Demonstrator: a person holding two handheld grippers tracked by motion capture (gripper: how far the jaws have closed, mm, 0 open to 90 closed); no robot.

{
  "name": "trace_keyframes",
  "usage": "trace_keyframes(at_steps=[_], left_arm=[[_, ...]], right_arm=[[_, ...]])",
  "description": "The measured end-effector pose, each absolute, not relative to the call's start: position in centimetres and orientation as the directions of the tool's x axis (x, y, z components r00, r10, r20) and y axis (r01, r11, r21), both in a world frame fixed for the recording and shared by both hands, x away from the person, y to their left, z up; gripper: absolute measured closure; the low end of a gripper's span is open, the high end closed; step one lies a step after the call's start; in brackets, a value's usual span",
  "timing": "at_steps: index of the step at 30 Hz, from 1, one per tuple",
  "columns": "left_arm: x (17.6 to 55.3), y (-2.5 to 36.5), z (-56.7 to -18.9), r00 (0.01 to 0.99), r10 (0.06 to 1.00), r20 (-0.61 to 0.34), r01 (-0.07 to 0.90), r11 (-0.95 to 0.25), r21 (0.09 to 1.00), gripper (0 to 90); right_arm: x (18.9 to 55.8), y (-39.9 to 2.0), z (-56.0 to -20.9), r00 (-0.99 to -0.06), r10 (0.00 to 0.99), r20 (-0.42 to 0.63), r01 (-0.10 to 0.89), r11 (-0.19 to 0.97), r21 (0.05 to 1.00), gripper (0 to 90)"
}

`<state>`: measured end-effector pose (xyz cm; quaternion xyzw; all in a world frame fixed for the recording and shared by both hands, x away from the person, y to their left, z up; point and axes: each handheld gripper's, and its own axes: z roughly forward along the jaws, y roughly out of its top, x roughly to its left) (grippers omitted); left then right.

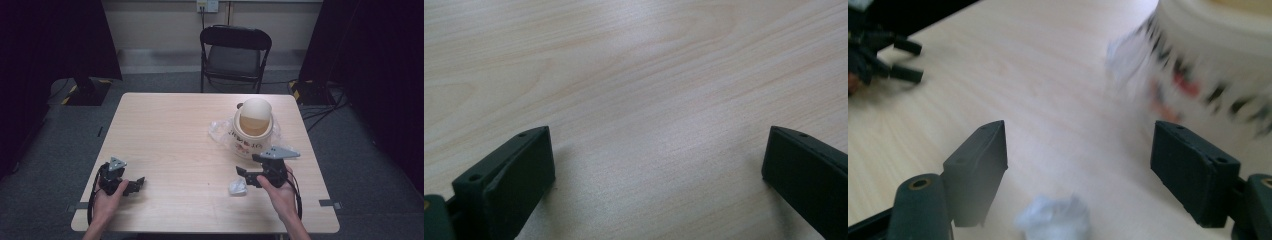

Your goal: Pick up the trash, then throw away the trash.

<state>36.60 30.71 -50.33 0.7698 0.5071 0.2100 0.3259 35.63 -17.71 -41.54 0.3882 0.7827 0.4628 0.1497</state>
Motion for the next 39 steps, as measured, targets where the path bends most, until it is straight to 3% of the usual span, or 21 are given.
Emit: trace_keyframes(at_steps=[13, 19, 32, 39], left_arm=[[36.6, 30.7, -50.3, 0.395, 0.919, -0.012, 0.644, -0.267, 0.717, 0.0], [36.6, 30.7, -50.3, 0.395, 0.919, -0.012, 0.644, -0.268, 0.717, 0.0], [36.6, 30.7, -50.3, 0.395, 0.919, -0.012, 0.644, -0.267, 0.717, 0.0], [36.6, 30.7, -50.3, 0.397, 0.918, -0.007, 0.644, -0.273, 0.715, 0.0]], right_arm=[[35.2, -16.3, -46.9, -0.690, 0.706, 0.158, 0.530, 0.345, 0.775, 24.0], [34.8, -15.9, -48.0, -0.696, 0.703, 0.146, 0.526, 0.361, 0.770, 18.8], [34.5, -15.6, -49.0, -0.725, 0.679, 0.113, 0.506, 0.414, 0.757, 20.3], [34.5, -15.2, -49.4, -0.691, 0.719, 0.072, 0.527, 0.433, 0.731, 37.7]])
